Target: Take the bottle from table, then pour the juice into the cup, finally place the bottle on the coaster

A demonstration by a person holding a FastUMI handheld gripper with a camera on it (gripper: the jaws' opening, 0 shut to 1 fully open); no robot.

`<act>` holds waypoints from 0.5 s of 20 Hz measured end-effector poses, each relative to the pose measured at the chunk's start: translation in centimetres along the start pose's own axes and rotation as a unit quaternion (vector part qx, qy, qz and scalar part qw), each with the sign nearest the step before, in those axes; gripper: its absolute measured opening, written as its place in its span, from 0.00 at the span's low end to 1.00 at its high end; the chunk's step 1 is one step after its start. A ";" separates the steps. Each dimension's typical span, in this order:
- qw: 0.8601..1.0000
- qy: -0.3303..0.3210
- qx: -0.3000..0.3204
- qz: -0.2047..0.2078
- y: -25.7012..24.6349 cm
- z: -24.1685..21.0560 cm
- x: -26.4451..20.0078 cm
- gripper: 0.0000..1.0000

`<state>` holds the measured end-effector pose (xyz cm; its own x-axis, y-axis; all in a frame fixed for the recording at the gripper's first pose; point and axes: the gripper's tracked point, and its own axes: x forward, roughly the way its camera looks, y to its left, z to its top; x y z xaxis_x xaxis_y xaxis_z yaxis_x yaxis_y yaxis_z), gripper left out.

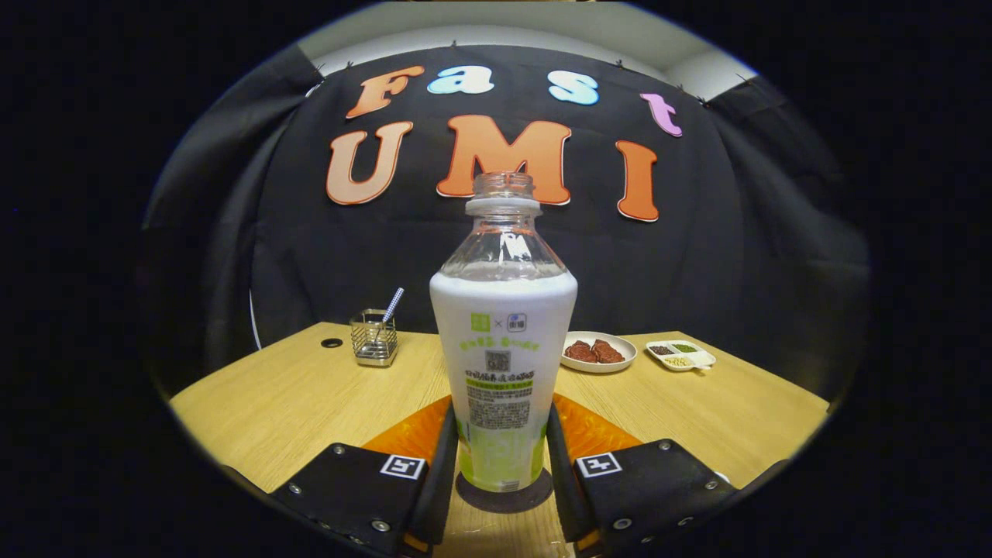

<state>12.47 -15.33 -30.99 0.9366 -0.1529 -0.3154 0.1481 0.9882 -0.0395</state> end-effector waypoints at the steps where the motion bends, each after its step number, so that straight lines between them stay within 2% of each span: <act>1: 1.000 0.007 -0.004 0.002 0.1 -0.4 0.4 0.56; 7: 0.999 0.051 -0.015 -0.001 -0.2 -4.1 2.1 0.57; 10: 0.999 0.054 -0.001 0.005 -0.4 -4.7 1.9 0.57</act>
<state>12.67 -16.01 -36.03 0.8981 -0.1418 -0.4163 0.1384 0.9896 -0.0385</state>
